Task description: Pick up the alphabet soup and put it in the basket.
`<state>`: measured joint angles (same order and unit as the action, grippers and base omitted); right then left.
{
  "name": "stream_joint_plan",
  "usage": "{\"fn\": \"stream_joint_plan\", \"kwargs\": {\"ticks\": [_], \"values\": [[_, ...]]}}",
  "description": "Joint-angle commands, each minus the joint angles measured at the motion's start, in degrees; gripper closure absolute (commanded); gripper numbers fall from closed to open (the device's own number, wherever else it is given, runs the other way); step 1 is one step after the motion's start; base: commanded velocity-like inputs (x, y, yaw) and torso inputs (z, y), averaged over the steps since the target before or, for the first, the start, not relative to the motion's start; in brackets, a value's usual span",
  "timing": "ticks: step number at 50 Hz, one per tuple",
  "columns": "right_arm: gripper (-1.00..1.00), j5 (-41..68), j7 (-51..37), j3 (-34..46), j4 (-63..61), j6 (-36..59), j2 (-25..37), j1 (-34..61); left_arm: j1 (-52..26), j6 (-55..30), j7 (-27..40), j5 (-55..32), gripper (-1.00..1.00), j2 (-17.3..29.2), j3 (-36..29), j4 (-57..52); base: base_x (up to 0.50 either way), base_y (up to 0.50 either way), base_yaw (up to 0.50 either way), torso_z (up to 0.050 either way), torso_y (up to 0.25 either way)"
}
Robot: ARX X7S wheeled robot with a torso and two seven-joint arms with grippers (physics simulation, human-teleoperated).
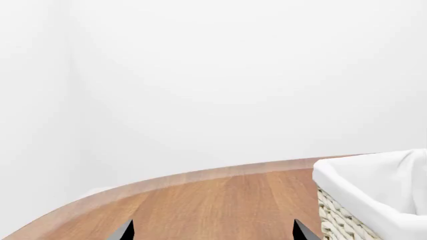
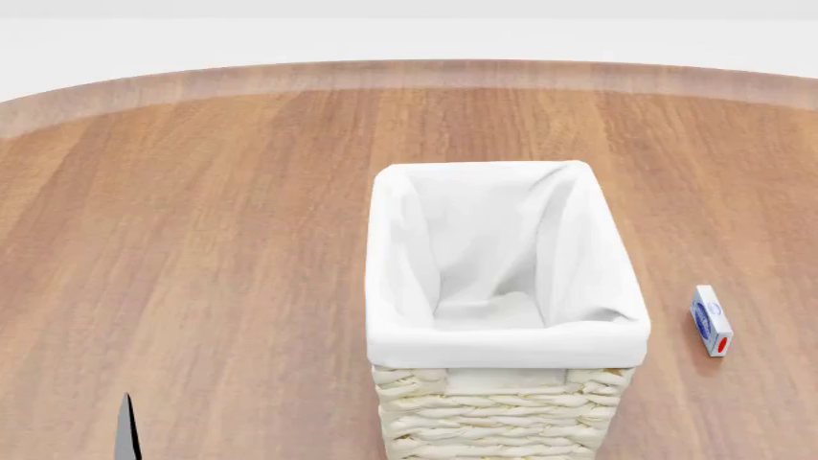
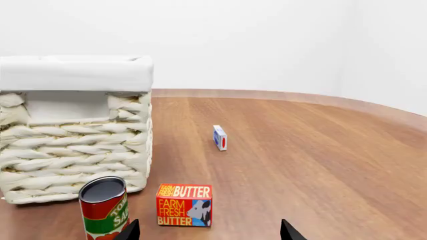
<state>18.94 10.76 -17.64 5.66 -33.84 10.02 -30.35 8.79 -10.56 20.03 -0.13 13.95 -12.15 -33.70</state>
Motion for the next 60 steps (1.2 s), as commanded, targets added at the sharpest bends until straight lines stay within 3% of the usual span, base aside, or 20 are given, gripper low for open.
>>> {"fn": "stream_joint_plan", "kwargs": {"ticks": [1, 27, 60], "values": [[-1.00, -0.3, 1.0, 0.4, 8.6, -4.6, -1.9, 2.0, -0.1, 0.0, 0.5, -0.5, -1.00, 0.4, -0.4, 0.3, 0.00, 0.00, 0.00, 0.000, 0.000], [-1.00, -0.2, 0.4, 1.5, 13.1, -5.6, -2.1, 4.6, -0.4, 0.3, 1.8, -1.1, -1.00, 1.3, -1.1, 0.6, 0.00, 0.00, 0.00, 0.000, 0.000], [-1.00, -0.5, 1.3, 1.5, 30.0, -11.1, -2.0, 13.7, -0.6, 0.7, 3.0, -1.9, -1.00, 2.4, -1.7, 0.9, 0.00, 0.00, 0.00, 0.000, 0.000]]}}
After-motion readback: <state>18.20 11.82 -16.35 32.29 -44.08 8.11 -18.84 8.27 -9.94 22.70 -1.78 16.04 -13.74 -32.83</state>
